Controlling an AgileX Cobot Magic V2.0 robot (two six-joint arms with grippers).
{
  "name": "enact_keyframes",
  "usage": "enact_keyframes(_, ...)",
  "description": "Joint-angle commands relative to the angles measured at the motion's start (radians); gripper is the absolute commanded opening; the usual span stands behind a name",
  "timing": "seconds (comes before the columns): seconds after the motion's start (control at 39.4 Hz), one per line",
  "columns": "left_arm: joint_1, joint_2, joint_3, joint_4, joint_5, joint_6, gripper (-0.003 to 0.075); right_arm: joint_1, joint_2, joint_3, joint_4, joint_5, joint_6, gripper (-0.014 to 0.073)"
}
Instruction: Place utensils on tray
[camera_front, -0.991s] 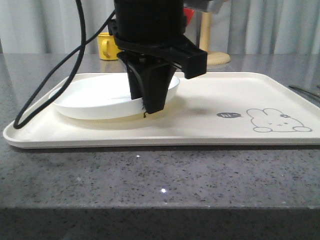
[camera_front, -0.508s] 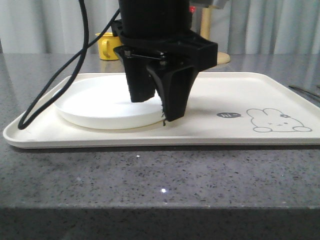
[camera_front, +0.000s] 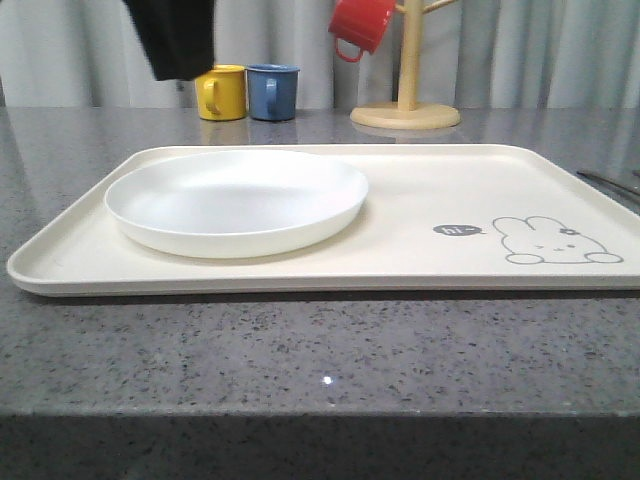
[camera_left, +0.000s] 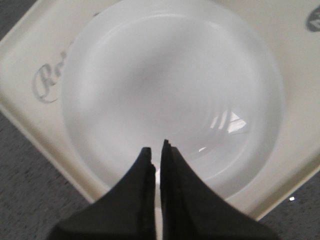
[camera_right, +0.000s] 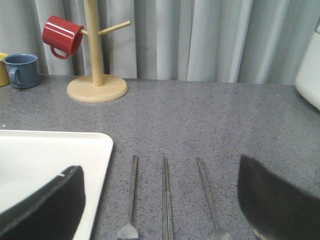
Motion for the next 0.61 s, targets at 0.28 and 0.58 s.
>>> enact_keyframes(0.28, 0.284, -0.418, 0.429, -0.059, -0.347, -0.045, -0.0018, -0.006, 0.013, -0.033, -0.01, -0.087, -0.005, 0.064)
enact_keyframes(0.58, 0.386, -0.86, 0.883, -0.075, -0.728, -0.045, -0.0018, -0.006, 0.013, -0.033, -0.01, -0.087, -0.005, 0.064)
